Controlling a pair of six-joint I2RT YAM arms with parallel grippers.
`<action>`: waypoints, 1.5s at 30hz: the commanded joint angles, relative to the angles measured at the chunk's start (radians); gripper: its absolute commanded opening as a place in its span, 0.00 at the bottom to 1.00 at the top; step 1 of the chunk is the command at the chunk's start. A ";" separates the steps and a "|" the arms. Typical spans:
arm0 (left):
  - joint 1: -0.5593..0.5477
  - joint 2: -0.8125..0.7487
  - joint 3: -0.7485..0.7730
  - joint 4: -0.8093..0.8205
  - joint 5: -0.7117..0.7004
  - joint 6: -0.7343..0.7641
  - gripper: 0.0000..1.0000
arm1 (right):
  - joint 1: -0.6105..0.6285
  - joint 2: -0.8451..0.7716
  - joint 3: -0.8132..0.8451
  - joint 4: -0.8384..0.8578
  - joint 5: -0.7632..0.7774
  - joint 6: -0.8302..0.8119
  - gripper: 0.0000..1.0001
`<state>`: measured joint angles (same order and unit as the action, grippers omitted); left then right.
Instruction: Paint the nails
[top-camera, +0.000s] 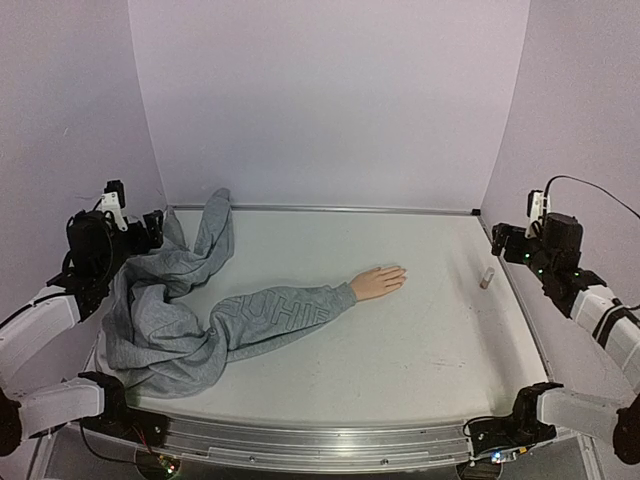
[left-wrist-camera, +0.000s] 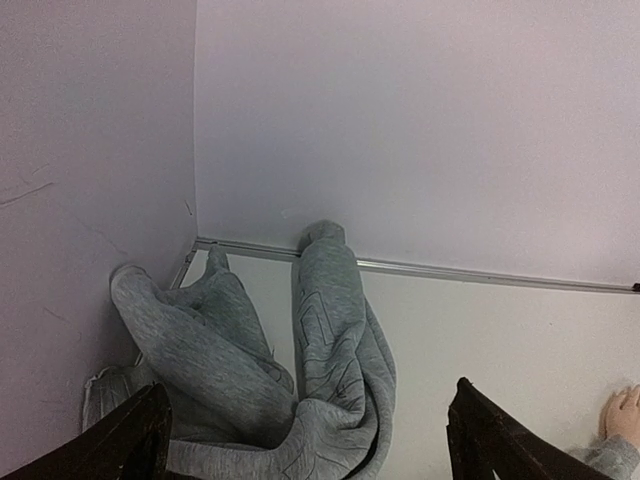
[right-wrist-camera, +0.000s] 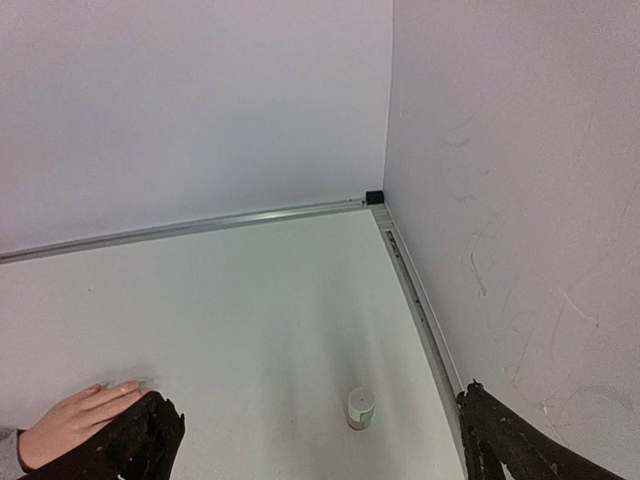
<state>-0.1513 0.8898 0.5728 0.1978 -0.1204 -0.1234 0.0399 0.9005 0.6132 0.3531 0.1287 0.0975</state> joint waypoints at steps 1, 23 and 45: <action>0.002 0.011 0.045 -0.018 -0.037 -0.042 0.98 | 0.003 0.101 0.023 0.117 0.085 0.018 0.98; -0.077 0.202 0.313 -0.244 0.122 -0.038 0.99 | -0.020 0.782 0.423 -0.049 0.268 0.171 0.96; -0.143 0.269 0.423 -0.321 0.215 -0.042 0.99 | -0.090 0.870 0.421 -0.172 0.147 0.227 0.78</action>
<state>-0.2893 1.1522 0.9321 -0.1333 0.0620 -0.1623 -0.0498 1.7657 1.0523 0.2077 0.2977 0.3370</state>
